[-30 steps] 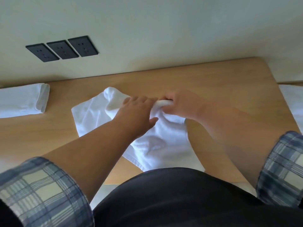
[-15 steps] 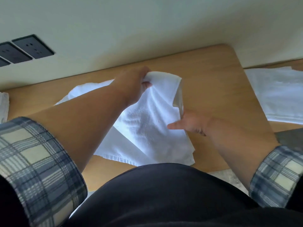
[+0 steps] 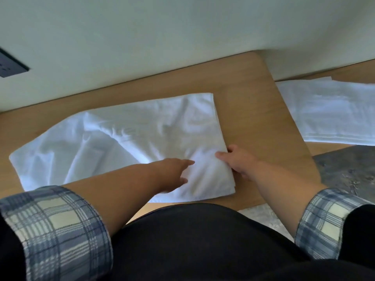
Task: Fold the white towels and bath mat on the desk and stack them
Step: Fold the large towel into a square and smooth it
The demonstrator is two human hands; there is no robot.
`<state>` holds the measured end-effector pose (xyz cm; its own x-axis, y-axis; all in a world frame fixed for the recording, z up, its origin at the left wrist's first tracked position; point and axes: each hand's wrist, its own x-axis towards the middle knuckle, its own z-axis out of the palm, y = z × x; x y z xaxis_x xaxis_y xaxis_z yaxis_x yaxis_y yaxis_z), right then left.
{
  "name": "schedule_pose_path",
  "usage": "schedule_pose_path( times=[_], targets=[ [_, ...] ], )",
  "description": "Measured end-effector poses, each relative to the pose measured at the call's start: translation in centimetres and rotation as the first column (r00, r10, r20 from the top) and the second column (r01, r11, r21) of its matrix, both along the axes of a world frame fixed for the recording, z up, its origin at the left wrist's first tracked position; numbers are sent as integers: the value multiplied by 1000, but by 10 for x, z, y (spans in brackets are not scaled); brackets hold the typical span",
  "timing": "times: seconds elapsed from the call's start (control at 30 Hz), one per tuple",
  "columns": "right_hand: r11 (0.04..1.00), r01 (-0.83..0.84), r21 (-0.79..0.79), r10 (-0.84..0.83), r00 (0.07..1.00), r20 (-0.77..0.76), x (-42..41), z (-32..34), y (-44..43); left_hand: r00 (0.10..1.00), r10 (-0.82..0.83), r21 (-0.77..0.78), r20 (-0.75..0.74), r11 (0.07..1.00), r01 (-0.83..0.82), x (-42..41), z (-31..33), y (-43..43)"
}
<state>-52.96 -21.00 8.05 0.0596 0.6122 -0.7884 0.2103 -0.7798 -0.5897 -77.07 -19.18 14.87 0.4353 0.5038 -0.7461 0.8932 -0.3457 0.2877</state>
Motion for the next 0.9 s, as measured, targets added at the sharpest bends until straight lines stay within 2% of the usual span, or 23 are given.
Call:
schedule_pose_path(
  times=[0.07, 0.1, 0.17, 0.23, 0.3, 0.4, 0.47, 0.53, 0.6, 0.67, 0.73, 0.8, 0.9],
  targets=[
    [984, 113, 137, -139, 971, 194, -4, 4, 3, 998, -61, 54, -13, 997, 62, -5, -1, 2],
    [971, 110, 212, -176, 928, 327, -9, 7, 5, 997, -74, 83, -26, 994, 76, -7, -1, 3],
    [941, -93, 325, -107, 829, 549, -27, 14, 8, 997, -56, 120, -45, 991, 61, -11, -2, 0],
    [841, -427, 333, 138, 763, 632, -54, 24, 9, 998, -31, 128, -53, 991, 38, -16, -1, -5],
    [695, -658, 291, 394, 687, 611, -83, 29, 7, 997, -24, 131, -70, 991, 33, -26, 0, -13],
    [521, -851, 70, 653, 450, 610, -115, 30, -1, 994, 48, 123, -100, 992, -36, -55, 5, -22],
    [487, -870, -80, 698, 333, 634, -130, 38, 3, 985, 146, 143, -87, 981, -133, -82, 13, -24],
    [459, -878, -135, 677, 247, 693, -151, 50, 16, 961, 277, 221, -12, 938, -268, -115, 21, -26],
    [395, -914, -91, 610, 187, 770, -177, 60, 31, 906, 413, 318, 94, 850, -421, -152, 27, -31],
    [342, -939, 29, 603, 243, 760, -209, 64, 39, 833, 532, 386, 149, 744, -545, -193, 26, -42],
    [304, -947, 105, 675, 292, 677, -243, 62, 39, 731, 657, 411, 183, 625, -664, -236, 18, -57],
    [258, -955, 144, 714, 289, 638, -279, 57, 35, 586, 774, 410, 241, 467, -784, -279, 6, -69],
    [192, -965, 178, 731, 261, 631, -331, 52, 25, 331, 913, 292, 238, 258, -921, -343, -16, -77]
  ],
)
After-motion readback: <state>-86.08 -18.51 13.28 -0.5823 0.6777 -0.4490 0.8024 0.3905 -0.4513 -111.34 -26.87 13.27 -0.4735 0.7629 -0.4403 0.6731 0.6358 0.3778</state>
